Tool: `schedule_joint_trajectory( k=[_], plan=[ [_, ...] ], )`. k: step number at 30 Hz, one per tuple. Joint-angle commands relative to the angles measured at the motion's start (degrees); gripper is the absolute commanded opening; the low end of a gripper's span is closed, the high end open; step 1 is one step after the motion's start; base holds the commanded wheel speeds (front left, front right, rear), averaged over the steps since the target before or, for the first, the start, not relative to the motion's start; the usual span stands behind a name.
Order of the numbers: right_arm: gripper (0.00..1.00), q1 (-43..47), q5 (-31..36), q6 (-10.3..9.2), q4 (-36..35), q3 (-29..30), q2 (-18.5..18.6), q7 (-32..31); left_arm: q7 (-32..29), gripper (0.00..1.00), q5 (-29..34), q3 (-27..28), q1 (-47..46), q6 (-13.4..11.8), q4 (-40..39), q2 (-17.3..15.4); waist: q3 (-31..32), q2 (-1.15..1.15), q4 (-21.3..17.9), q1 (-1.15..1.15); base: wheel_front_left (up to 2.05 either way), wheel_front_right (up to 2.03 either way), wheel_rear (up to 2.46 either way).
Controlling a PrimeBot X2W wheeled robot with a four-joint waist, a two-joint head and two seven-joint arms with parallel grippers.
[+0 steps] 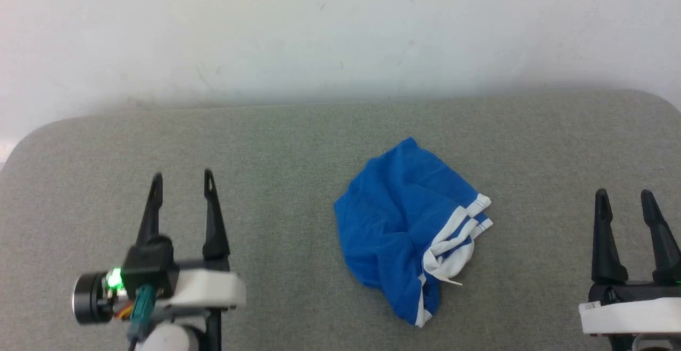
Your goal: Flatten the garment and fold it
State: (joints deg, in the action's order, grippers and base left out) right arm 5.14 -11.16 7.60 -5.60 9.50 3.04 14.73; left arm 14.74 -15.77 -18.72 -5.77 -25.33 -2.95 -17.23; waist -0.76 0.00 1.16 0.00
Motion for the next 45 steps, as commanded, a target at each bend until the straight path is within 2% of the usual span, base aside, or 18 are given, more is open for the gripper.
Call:
schedule_joint_trajectory(
  k=[1,7,8,17,21,26,31,35,40,45],
  plan=[
    [1.0,1.0,-0.2,-0.11,0.3,0.0,-0.2,0.3,0.3,1.0,1.3,1.5,2.4,1.5,-0.3,0.6,0.0,0.0,0.0,0.0,0.0,0.0,0.0],
    [1.0,2.6,-0.2,-0.11,1.9,-0.8,-0.2,0.3,0.3,1.0,5.7,6.1,8.9,9.3,-0.5,3.9,0.3,0.0,0.2,0.0,0.0,0.0,0.0],
    [1.0,2.6,-0.2,-0.11,1.9,-0.8,-0.2,0.3,0.3,1.0,5.7,6.1,8.9,9.3,-0.5,3.9,0.3,0.0,0.2,0.0,0.0,0.0,0.0],
    [1.0,3.3,-0.1,-0.11,3.2,-2.1,-0.2,0.3,0.3,1.0,9.5,11.4,10.7,15.2,2.4,9.3,1.2,0.0,0.2,0.0,0.0,0.0,0.0],
    [1.0,2.7,0.0,-0.11,2.7,-2.2,-0.2,0.3,0.3,1.0,11.3,13.1,6.4,16.8,2.1,10.2,1.0,0.0,0.1,0.0,0.0,0.0,0.0],
    [1.0,1.4,0.6,-0.11,1.9,-2.6,-0.2,0.3,0.3,1.0,12.5,12.4,-5.2,21.6,3.3,9.5,-0.1,0.0,-0.5,0.0,0.0,0.0,0.0],
    [1.0,-0.2,0.8,-0.11,1.5,-2.9,-0.2,0.3,0.1,1.0,13.1,8.8,-18.9,27.7,13.3,8.7,-2.1,0.0,-2.6,0.0,0.0,0.0,0.0],
    [1.0,-1.3,0.4,-0.11,1.5,-2.7,-0.2,0.3,-4.3,1.0,12.6,4.2,-29.9,31.3,22.0,9.3,-4.0,0.0,-5.2,0.0,0.0,0.0,0.0],
    [1.0,-2.2,-0.3,-0.11,1.6,-2.6,-0.2,0.3,-13.5,1.0,9.8,-4.9,-40.9,32.7,30.9,9.1,-6.6,0.0,-8.5,0.0,0.0,0.0,0.0],
    [1.0,-3.4,-1.0,-0.11,1.7,-2.5,-0.2,0.3,-25.2,1.0,-0.2,-21.3,-47.9,32.8,37.2,6.2,-9.0,0.0,-11.2,0.0,0.0,0.0,0.0]
  ],
)
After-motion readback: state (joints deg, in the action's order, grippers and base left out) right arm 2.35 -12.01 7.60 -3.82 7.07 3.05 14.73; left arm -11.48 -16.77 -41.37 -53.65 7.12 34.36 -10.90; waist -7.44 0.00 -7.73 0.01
